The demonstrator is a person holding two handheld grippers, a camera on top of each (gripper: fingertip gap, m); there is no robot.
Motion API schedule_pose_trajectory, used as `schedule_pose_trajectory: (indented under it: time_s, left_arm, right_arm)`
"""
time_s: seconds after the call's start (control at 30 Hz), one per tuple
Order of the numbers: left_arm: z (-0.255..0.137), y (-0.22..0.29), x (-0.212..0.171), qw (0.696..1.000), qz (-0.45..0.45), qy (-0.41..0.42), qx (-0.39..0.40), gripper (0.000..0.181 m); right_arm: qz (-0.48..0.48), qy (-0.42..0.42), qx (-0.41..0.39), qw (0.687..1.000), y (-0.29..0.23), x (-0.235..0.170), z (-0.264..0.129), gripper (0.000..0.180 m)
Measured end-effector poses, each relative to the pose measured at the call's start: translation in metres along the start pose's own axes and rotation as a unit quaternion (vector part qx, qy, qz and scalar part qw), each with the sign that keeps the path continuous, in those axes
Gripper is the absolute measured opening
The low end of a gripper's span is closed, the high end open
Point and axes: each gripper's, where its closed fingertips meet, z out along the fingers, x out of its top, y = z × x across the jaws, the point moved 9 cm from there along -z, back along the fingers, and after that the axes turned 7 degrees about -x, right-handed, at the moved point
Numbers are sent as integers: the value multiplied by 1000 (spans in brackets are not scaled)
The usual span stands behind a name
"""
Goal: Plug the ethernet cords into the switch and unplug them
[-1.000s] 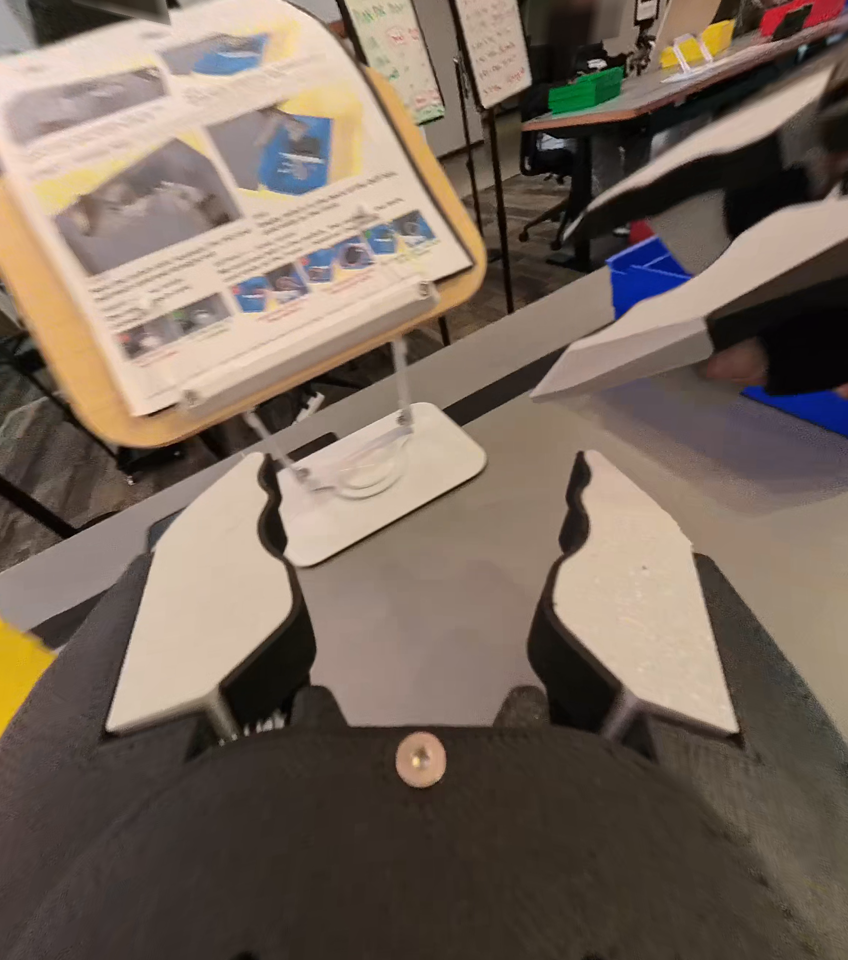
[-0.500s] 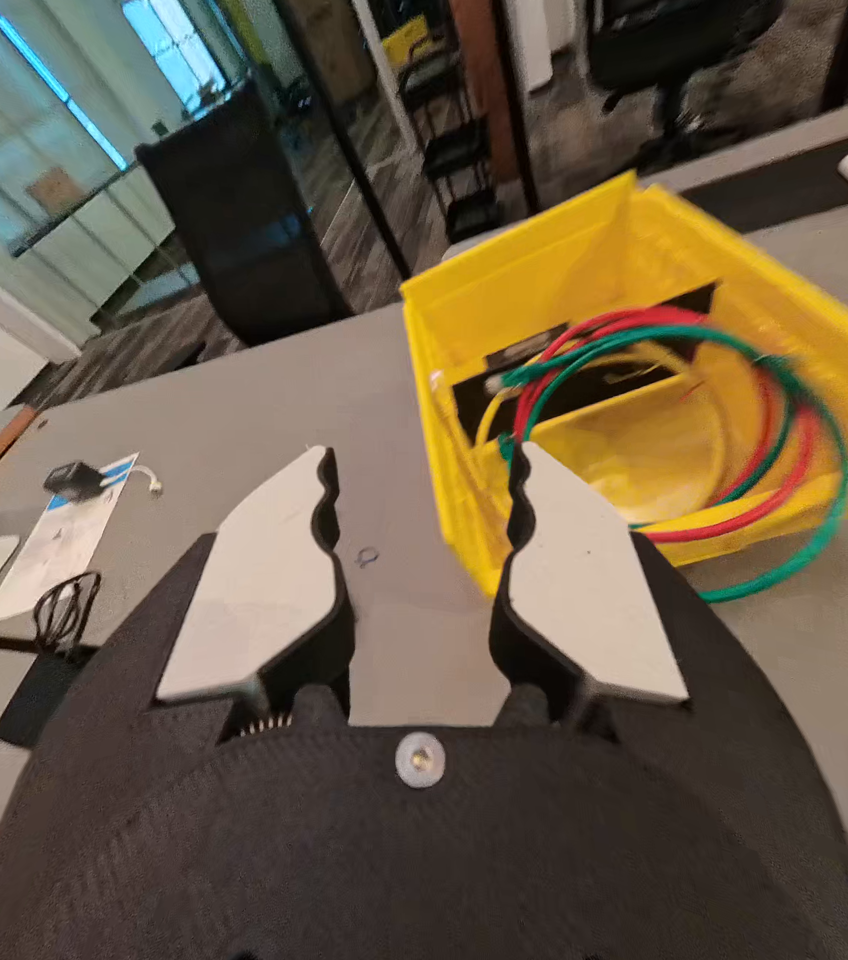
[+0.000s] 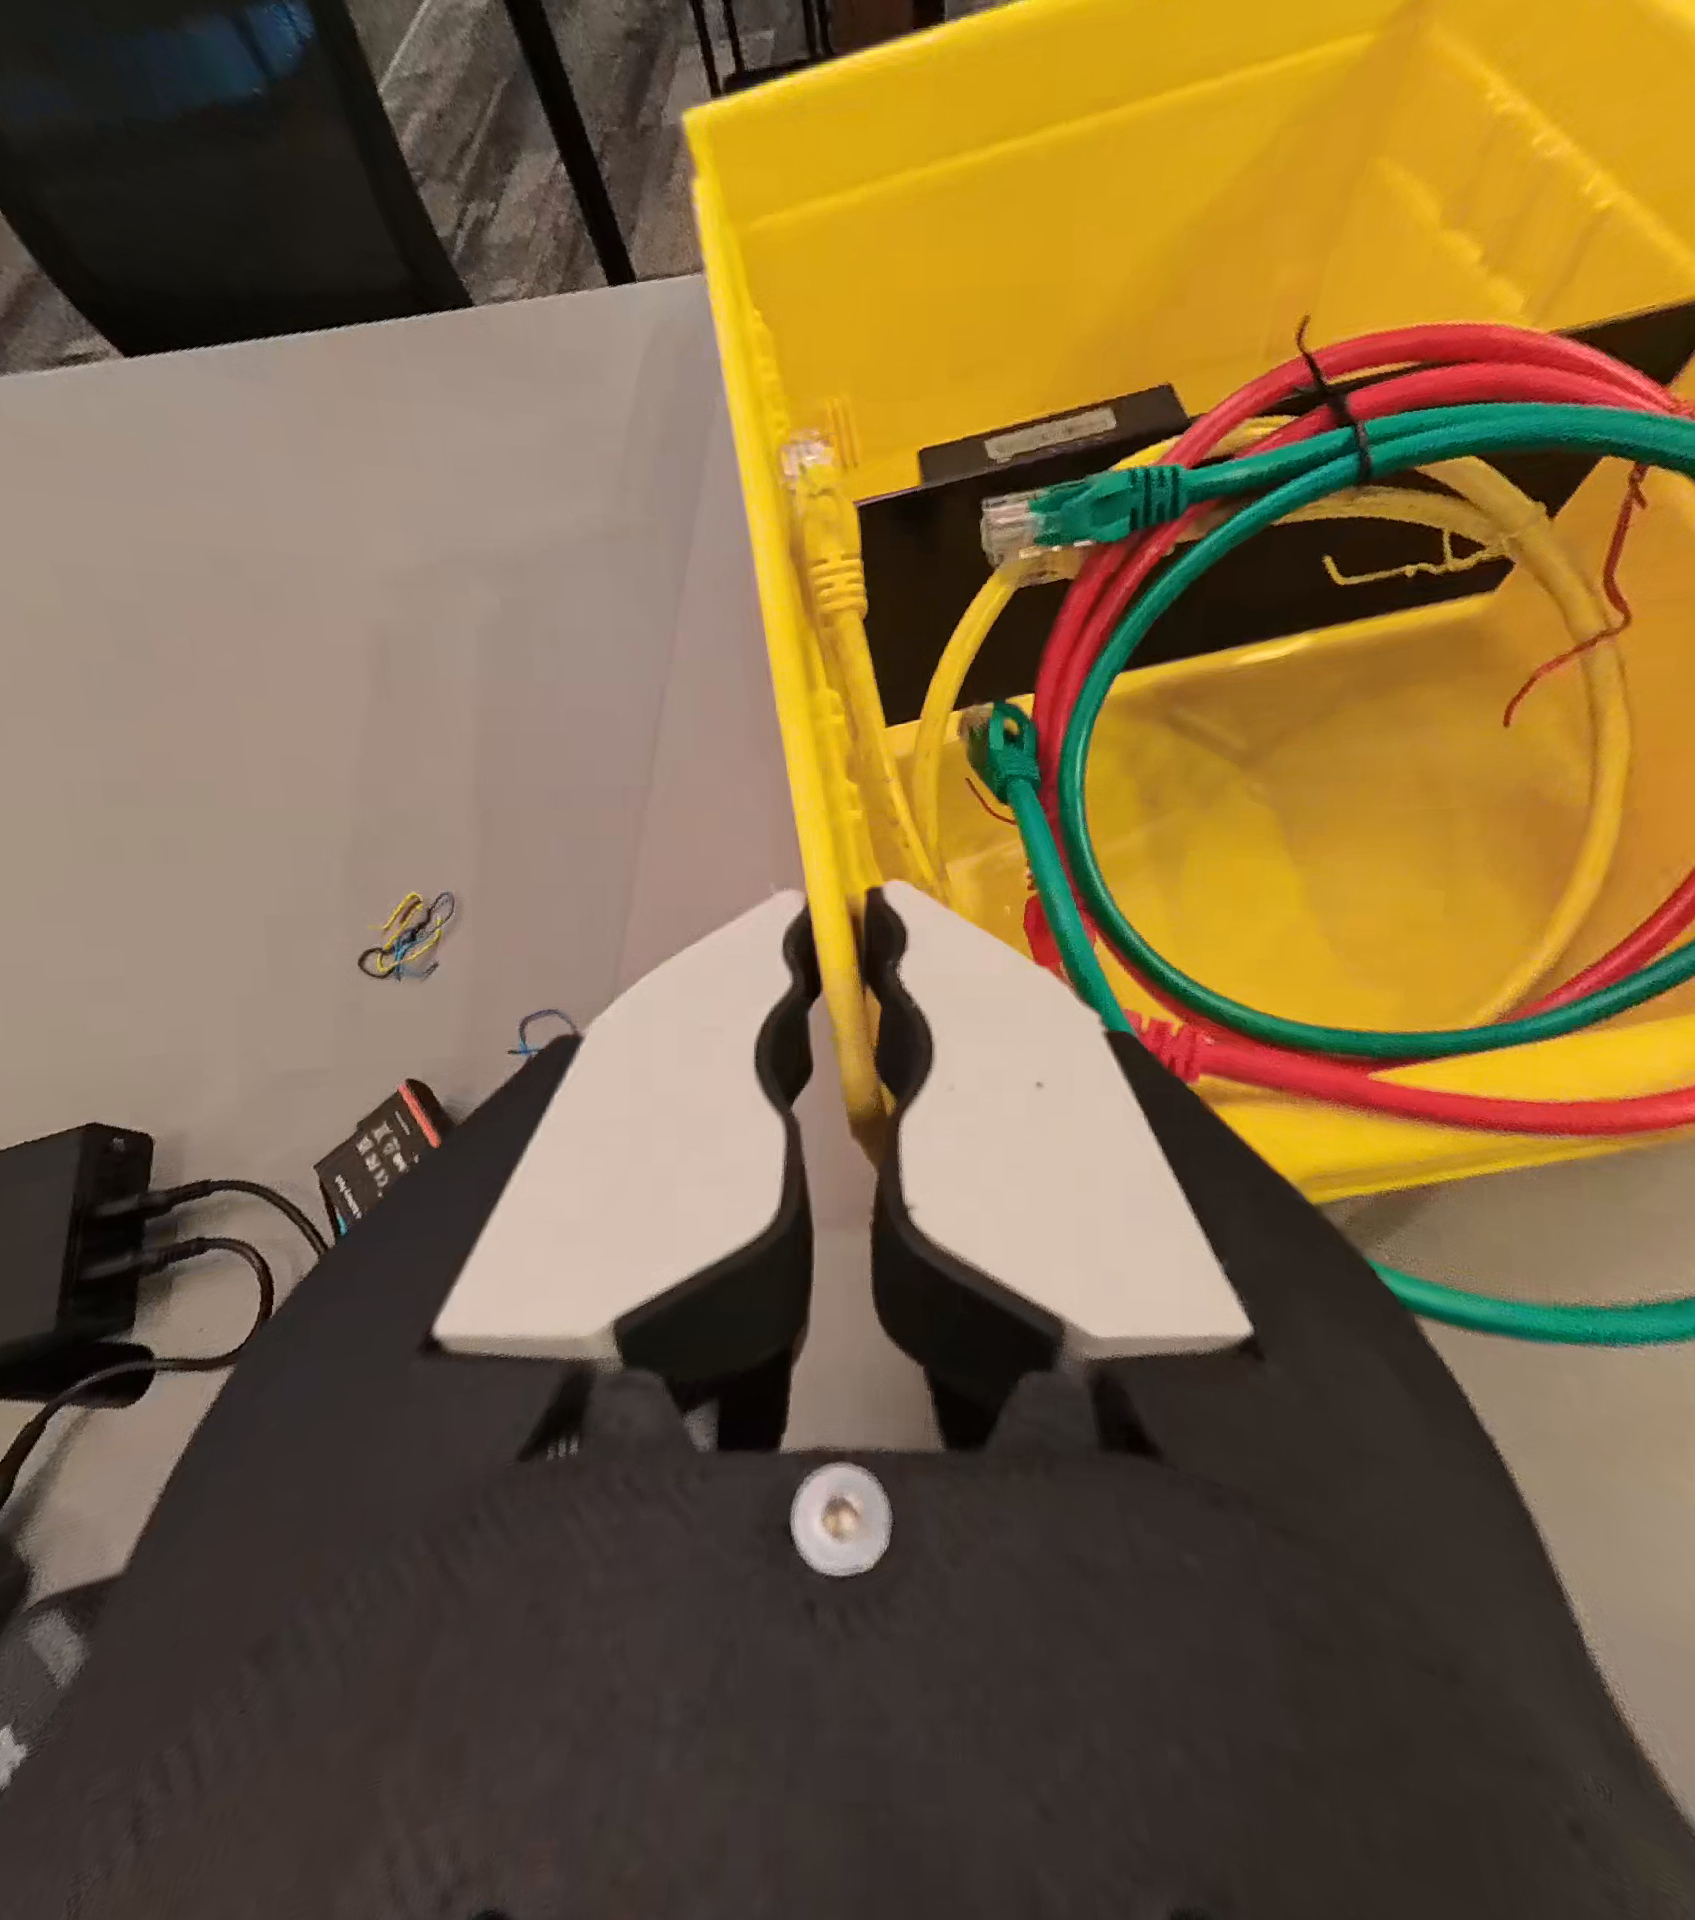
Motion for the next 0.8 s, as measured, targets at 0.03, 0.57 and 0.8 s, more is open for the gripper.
schedule_pose_trajectory:
  time_s: [0.03,0.57,0.8]
  left_arm:
    - [2,-2,2,1000,-7,4,0,6]
    - [66,-41,41,997,-52,8,-48,4]
    - [65,-49,52,998,-32,34,-34,32]
  right_arm:
    - [-1,0,1,1000,0,0,0,82]
    - [9,-11,24,1000,1,-9,6,79]
    - [14,-12,25,1000,2,-10,7,80]
